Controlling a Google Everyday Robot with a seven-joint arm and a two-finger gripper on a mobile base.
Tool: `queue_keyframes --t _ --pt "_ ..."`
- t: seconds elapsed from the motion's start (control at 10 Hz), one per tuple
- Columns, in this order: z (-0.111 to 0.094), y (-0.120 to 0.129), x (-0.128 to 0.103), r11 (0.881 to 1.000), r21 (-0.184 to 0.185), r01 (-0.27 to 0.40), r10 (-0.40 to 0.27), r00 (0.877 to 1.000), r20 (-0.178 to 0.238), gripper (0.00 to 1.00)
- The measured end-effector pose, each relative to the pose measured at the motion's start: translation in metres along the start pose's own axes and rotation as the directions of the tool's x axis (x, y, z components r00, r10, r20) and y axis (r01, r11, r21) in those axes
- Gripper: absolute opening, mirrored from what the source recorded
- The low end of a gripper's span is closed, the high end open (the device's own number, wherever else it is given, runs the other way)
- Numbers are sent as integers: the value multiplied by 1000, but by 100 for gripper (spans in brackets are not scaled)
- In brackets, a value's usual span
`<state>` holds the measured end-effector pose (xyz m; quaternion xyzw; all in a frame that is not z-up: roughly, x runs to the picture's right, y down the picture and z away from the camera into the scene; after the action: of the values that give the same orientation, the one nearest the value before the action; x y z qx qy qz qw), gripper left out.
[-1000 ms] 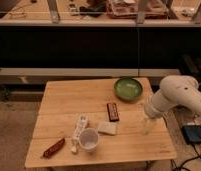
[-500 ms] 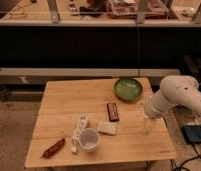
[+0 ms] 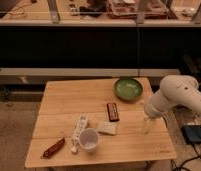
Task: Place the ceramic cup in the ceramic bowl
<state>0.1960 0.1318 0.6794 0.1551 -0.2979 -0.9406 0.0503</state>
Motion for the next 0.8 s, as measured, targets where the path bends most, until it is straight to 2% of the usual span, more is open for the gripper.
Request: queue_keyframes --t 0.2,0.4,0.7,0.8 --pt "-2 5 19 999 -3 36 -36 999 -31 80" --pt "2 3 58 996 39 83 -79 992 -95 80" --pt "15 3 98 988 92 125 -109 980 -168 80" --pt "18 4 105 987 98 131 -111 977 -185 80"
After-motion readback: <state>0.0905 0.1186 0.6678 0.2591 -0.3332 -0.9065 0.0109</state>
